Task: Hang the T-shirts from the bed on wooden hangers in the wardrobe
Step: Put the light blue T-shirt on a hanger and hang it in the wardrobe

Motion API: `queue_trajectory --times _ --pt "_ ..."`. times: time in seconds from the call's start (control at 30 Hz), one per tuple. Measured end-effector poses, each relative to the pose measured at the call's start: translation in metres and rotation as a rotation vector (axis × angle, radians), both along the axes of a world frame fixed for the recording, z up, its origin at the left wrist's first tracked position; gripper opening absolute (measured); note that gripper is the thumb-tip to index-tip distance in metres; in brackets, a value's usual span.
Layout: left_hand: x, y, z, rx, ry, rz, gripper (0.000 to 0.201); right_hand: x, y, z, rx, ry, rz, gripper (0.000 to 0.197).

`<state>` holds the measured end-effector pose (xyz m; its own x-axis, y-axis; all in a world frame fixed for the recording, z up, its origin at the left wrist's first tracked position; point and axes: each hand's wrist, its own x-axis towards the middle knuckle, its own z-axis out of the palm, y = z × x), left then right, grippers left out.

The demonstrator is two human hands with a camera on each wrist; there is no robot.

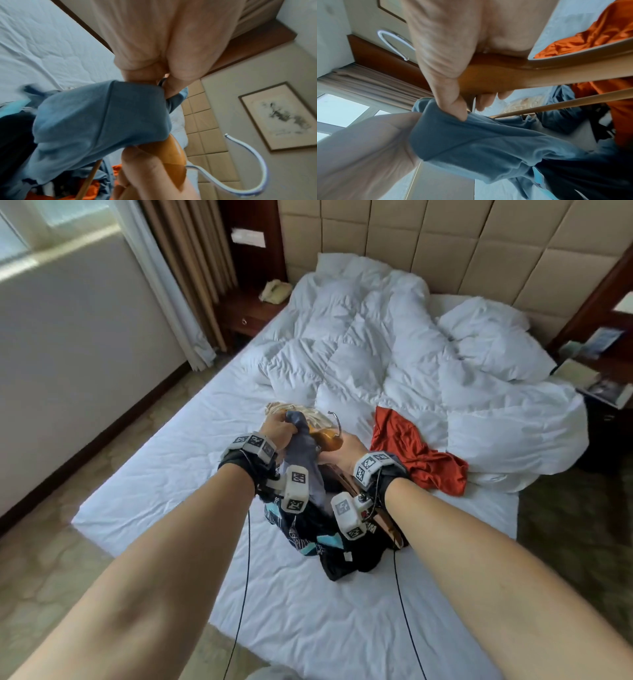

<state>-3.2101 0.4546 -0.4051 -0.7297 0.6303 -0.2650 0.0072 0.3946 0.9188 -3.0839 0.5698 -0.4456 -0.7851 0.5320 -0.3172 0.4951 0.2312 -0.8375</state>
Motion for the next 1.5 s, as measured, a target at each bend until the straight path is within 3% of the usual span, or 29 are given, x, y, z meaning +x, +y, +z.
queue_trajectory --times 0.1,0.17,0.23,0.3,0.4,0.5,0.77,0.97,1.2,1.34,1.44,1.5 --pt "-0.002 0.002 0.026 0.148 -0.06 0.017 0.046 -0.008 0.001 0.023 0.022 0.021 0.049 0.076" --pt "-0.001 0.006 0.046 0.25 -0.133 0.042 0.041 -0.015 0.003 0.028 0.066 0.006 0.074 0.07" --pt "-0.001 0.011 0.064 0.322 -0.199 0.065 0.037 -0.034 0.026 -0.005 0.061 0.031 0.064 0.077" --pt "-0.002 0.015 0.08 0.38 -0.233 0.056 0.036 -0.037 0.029 0.004 0.098 0.045 0.0 0.074" --pt "-0.007 0.016 0.102 0.423 -0.308 0.057 0.033 -0.02 0.0 0.084 0.209 0.058 -0.123 0.022" --pt "-0.023 0.012 0.117 0.44 -0.303 0.053 0.032 -0.015 -0.008 0.128 0.218 0.092 -0.253 0.022" --pt "-0.066 -0.005 0.156 0.526 -0.42 -0.022 0.014 -0.038 -0.021 0.197 0.252 0.21 -0.433 0.028" --pt "-0.089 -0.025 0.179 0.46 -0.399 -0.178 0.02 -0.057 -0.039 0.239 0.285 0.283 -0.478 0.021" --pt "-0.101 -0.043 0.195 0.256 -0.243 -0.308 0.022 -0.072 -0.059 0.273 0.28 0.391 -0.524 0.018" --pt "-0.105 -0.046 0.198 0.158 -0.135 -0.413 0.054 -0.076 -0.068 0.293 0.267 0.46 -0.572 0.014" --pt "-0.098 -0.051 0.204 0.156 -0.139 -0.525 0.031 -0.078 -0.073 0.304 0.266 0.488 -0.599 0.018" --pt "-0.092 -0.052 0.207 0.136 -0.143 -0.603 0.043 -0.079 -0.077 0.309 0.268 0.51 -0.606 0.017"
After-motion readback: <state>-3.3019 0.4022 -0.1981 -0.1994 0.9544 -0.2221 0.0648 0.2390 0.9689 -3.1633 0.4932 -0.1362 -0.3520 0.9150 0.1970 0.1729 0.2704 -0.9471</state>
